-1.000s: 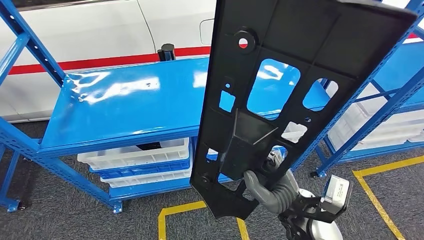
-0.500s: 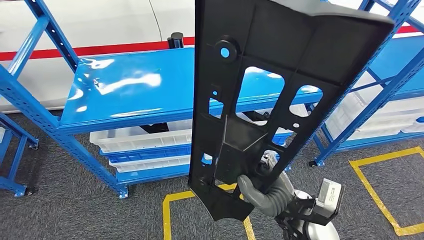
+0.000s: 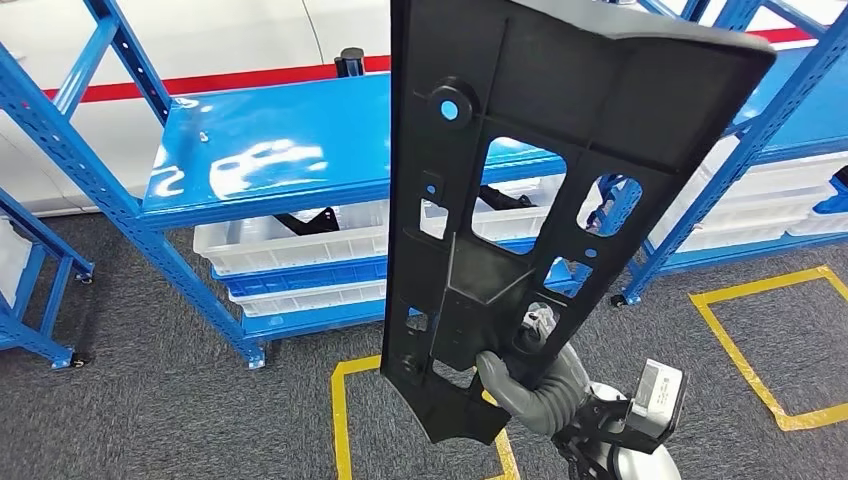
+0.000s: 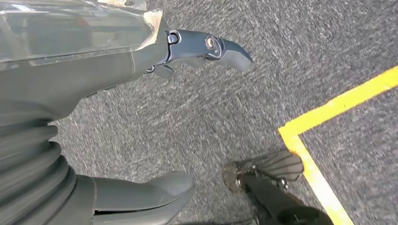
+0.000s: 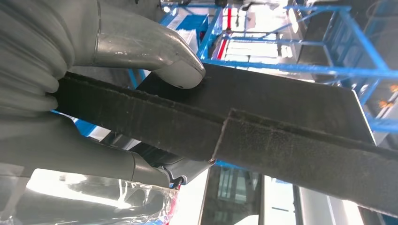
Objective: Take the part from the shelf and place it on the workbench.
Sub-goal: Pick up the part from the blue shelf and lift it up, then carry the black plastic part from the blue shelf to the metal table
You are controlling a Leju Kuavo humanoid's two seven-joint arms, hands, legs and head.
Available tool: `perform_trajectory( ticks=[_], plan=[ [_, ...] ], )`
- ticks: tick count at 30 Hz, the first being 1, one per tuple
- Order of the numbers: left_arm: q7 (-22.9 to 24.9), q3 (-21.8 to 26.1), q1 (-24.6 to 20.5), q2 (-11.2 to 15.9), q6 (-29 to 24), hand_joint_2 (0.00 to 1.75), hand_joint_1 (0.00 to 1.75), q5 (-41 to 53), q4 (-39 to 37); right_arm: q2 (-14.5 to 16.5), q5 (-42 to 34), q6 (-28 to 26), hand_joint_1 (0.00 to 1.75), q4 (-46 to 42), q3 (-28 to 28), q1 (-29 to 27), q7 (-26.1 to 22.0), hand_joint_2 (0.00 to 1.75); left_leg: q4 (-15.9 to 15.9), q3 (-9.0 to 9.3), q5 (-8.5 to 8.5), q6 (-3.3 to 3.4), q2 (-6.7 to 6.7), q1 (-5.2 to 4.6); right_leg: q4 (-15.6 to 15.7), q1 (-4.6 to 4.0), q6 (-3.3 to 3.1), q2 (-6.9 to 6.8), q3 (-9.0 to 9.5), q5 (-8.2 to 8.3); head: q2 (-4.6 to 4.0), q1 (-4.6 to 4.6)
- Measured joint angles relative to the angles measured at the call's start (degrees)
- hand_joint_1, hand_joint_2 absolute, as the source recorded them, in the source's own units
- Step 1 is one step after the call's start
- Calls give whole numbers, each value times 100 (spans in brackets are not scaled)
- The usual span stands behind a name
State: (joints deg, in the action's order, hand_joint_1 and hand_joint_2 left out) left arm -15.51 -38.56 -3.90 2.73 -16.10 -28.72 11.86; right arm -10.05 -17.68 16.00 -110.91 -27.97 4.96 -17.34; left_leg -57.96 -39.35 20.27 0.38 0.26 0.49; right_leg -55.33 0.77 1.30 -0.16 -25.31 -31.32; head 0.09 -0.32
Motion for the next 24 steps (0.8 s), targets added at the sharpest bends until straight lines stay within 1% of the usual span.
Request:
perform_trajectory(
  ticks=[1,2,3,4,5,6,7,8,9,10,11,12,13,14,15,16,17,18,19,20,21,22,23,24],
  plan=[
    [1,-1,7,2,0,175,0,0,-3,1,1,0,175,0,-1,-3,1,175,-134,-61,211,-28,-13,11,5,29,-63,-10,-83,86,0,-13],
    [1,-2,10,4,-1,175,0,1,-6,1,1,0,175,0,-2,-3,1,175,-385,-137,528,-53,-26,23,6,55,-110,-21,-175,173,0,-23],
    [1,-3,12,4,0,175,0,1,-6,2,2,0,175,-1,-3,-5,1,175,-729,-214,878,-78,-32,23,3,43,-140,-27,-259,256,0,-36],
    [0,-4,13,5,-1,175,0,1,-6,2,1,0,175,-1,-3,-7,1,175,-1121,-273,1134,-105,-36,27,-2,41,-146,-32,-347,338,0,-45],
    [0,-4,13,7,-1,175,0,1,-6,2,2,0,175,0,-3,-10,1,175,-1456,-294,1233,-129,-38,33,-13,38,-136,-36,-440,417,0,-47],
    [1,-4,13,9,-2,175,0,1,-6,2,5,3,175,1,-3,-12,1,175,-1657,-254,1191,-149,-38,45,-32,40,-118,-39,-537,491,0,-48],
    [1,-4,12,9,-2,175,0,1,-6,2,16,11,175,1,-3,-13,1,175,-1667,-114,1049,-165,-38,65,-63,49,-93,-41,-650,557,0,-48],
    [2,-4,9,10,-3,175,0,2,-6,2,35,26,175,1,-3,-14,1,175,-1453,134,895,-180,-37,90,-107,61,-61,-42,-756,608,0,-49],
    [2,-4,4,9,-4,175,0,2,-4,1,60,48,175,1,-3,-13,1,175,-1077,458,844,-196,-41,115,-163,65,-29,-42,-848,645,0,-51],
    [1,-4,-3,11,-5,175,0,3,-3,1,87,68,175,0,-4,-10,1,175,-649,784,880,-197,-53,122,-224,62,9,-42,-925,675,0,-54],
    [1,-4,-10,12,-5,175,0,4,-1,0,111,85,175,-1,-5,-8,2,175,-308,1009,972,-181,-63,117,-272,50,54,-45,-980,706,0,-57],
    [1,-4,-15,13,-5,175,0,6,1,0,129,94,175,-1,-8,-8,3,175,-104,1123,1062,-147,-73,97,-295,38,103,-49,-1015,747,0,-59],
    [1,-4,-16,15,-5,175,0,8,1,0,143,97,175,-1,-13,-10,4,175,-25,1134,1079,-89,-77,66,-294,37,156,-52,-1036,799,0,-60],
    [2,-4,-12,14,-5,175,0,9,-1,-2,151,98,175,2,-20,-15,4,175,-16,1079,1041,-13,-61,59,-287,40,204,-54,-1059,836,0,-60],
    [3,-4,-10,11,-5,175,0,9,-2,-4,156,98,175,5,-27,-21,3,175,-8,1016,977,66,-46,50,-320,46,217,-48,-1106,797,0,-60],
    [4,-4,-8,12,-5,175,0,9,-3,-7,162,98,175,9,-33,-27,2,175,5,938,901,146,-27,48,-437,50,198,-40,-1183,661,0,-55],
    [4,-3,-8,15,-7,175,0,8,-5,-10,169,98,175,13,-39,-31,1,175,13,844,820,209,-8,52,-667,51,158,-33,-1290,434,0,-47],
    [4,-3,-11,18,-8,175,0,7,-5,-11,175,99,175,16,-43,-35,1,175,10,761,745,243,1,42,-991,53,111,-24,-1404,163,0,-41],
    [4,-2,-10,22,-9,175,0,5,-5,-14,182,99,175,20,-48,-37,1,175,7,671,667,257,9,35,-1373,53,96,-18,-1498,-69,0,-33],
    [4,-2,-9,22,-9,175,0,3,-6,-18,187,100,175,26,-54,-39,1,175,2,579,589,257,15,27,-1709,52,114,-13,-1542,-202,0,-32],
    [4,-2,-7,20,-9,175,0,1,-6,-21,190,105,175,34,-60,-40,1,175,-3,487,512,252,21,19,-1912,51,161,-10,-1506,-219,0,-30],
    [4,-2,-6,17,-9,175,0,-3,-6,-24,192,113,175,42,-64,-42,1,175,-6,386,434,243,26,14,-1925,52,222,-8,-1374,-140,0,-28],
    [4,-2,-5,15,-9,175,0,-8,-6,-24,194,123,175,47,-70,-41,1,175,-9,300,362,229,28,12,-1718,52,273,-8,-1141,-14,0,-27],
    [4,-2,-5,14,-9,175,0,-13,-5,-24,196,135,175,49,-75,-39,1,175,-11,230,293,210,29,12,-1333,52,293,-7,-815,77,0,-26]
  ],
)
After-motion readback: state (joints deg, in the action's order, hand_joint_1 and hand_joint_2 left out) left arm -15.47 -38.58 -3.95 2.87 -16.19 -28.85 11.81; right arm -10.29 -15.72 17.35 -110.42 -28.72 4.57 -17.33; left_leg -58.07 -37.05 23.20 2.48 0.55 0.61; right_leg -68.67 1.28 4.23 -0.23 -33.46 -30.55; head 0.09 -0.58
